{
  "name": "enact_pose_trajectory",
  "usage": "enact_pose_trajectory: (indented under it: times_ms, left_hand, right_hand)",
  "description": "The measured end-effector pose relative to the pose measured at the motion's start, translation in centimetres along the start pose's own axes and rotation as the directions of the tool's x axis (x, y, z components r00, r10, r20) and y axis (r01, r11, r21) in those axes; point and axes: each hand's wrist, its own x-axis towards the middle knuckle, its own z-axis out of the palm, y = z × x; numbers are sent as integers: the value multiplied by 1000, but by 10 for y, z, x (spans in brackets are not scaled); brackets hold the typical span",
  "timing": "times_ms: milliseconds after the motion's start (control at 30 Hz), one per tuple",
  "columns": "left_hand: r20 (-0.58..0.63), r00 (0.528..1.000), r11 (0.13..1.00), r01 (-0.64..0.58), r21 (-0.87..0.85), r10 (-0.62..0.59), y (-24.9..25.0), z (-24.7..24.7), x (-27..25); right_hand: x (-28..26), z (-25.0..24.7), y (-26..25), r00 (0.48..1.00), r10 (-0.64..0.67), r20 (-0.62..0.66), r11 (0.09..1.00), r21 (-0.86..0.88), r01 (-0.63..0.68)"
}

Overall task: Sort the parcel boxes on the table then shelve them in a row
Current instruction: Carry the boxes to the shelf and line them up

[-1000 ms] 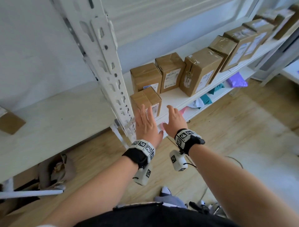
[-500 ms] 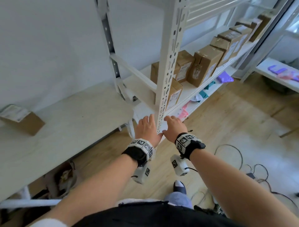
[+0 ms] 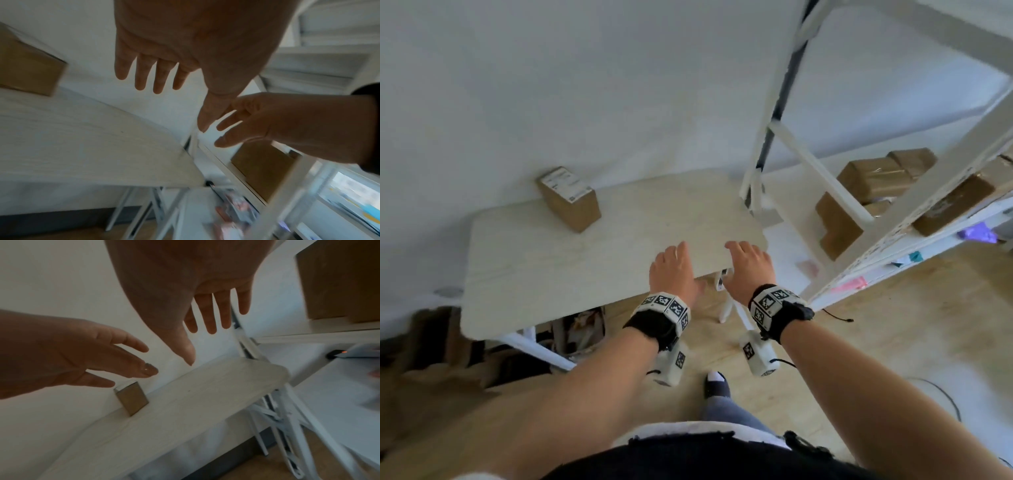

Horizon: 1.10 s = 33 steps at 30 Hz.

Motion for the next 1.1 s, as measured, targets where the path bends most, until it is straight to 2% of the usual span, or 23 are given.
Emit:
enact_pose_trajectory:
  times_ms: [100, 233, 400, 633, 767, 933, 1000, 1100]
  left_hand:
    - [-36, 987, 987, 155, -43, -156, -42, -18, 16]
    - [-69, 950, 951, 300, -74, -305, -92, -35, 39]
    - [-88, 876, 877, 461, -138, -474, -145, -54, 81]
    - [-69, 761, 754, 620, -215, -646, -204, -85, 154]
    - [-10, 693, 665, 688, -291, -721, -237, -94, 195]
    - [93, 629, 566, 746, -351, -772, -270, -87, 231]
    - [125, 619, 544, 756, -364, -776, -279, -79, 240]
    - [158, 629, 543, 752, -374, -761, -287, -66, 248]
  right_hand:
    - [33, 6, -36, 995, -98, 30, 995, -3, 98]
    - [76, 24, -78, 976, -206, 69, 979, 13, 206]
    - [146, 38, -125, 945, -310, 105, 951, 29, 309]
    - [254, 46, -189, 896, -416, 153, 909, 71, 410]
    - [306, 60, -223, 871, -453, 189, 892, 99, 442]
    - [346, 90, -247, 850, -457, 262, 887, 199, 415]
    - [355, 104, -252, 840, -451, 302, 888, 247, 388]
    - [362, 123, -258, 819, -433, 377, 891, 312, 328]
